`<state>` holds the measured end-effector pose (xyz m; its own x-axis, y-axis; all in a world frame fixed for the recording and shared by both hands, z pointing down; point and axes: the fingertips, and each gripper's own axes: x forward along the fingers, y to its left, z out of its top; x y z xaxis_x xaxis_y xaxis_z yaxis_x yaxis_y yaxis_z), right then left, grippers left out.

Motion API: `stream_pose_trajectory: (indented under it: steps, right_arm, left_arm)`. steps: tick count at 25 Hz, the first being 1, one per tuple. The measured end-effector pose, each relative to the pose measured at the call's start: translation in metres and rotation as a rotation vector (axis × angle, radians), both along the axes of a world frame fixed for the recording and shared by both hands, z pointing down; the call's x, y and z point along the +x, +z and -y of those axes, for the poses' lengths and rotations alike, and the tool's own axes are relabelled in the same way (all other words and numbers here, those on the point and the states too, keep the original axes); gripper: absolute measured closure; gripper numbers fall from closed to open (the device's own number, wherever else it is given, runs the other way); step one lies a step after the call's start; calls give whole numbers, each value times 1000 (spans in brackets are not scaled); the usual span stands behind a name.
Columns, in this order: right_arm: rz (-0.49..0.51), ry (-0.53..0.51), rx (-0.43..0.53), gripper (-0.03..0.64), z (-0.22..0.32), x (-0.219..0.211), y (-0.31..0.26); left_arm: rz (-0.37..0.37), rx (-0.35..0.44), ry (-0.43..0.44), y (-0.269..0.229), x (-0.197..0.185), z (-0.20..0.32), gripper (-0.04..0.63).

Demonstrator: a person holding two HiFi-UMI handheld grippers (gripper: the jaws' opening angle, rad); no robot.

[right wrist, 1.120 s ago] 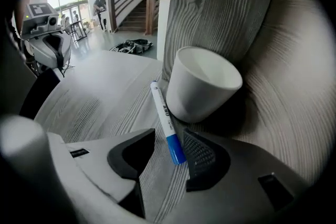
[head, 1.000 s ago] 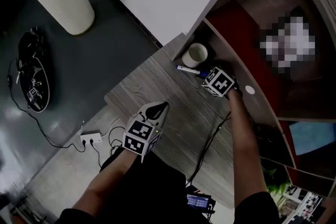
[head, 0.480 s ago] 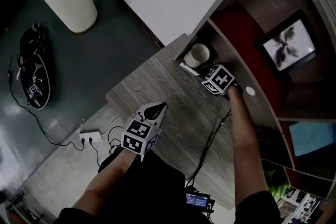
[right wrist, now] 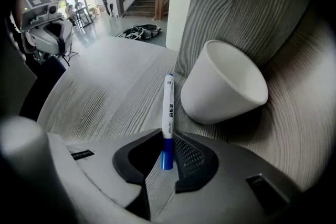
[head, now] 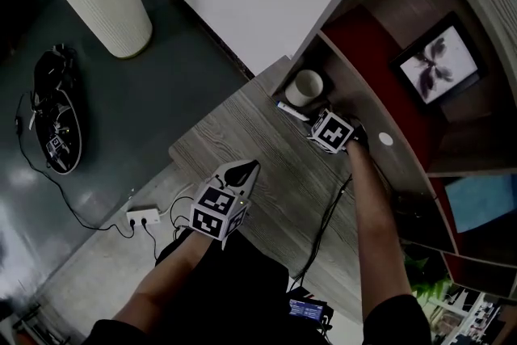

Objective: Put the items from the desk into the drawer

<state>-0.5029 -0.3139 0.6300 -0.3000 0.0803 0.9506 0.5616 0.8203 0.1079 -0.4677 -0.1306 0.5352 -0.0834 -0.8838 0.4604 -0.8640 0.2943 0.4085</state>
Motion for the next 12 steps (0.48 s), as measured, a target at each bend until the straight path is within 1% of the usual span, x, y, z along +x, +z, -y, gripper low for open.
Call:
stream_pose_trajectory:
  steps: [3,7,12]
  right_arm:
    - [7,-2,14,541,-8,8,-5]
    - [47,6,33,541,-21,19,-19]
    - [103,55,61,541,-38,39,-45]
  left_arm:
    - [8,6,2,-3,-1,-3,579]
    - [12,19,26,-9,4,-5,579]
    - [23,41,86,-19,18,-4,578]
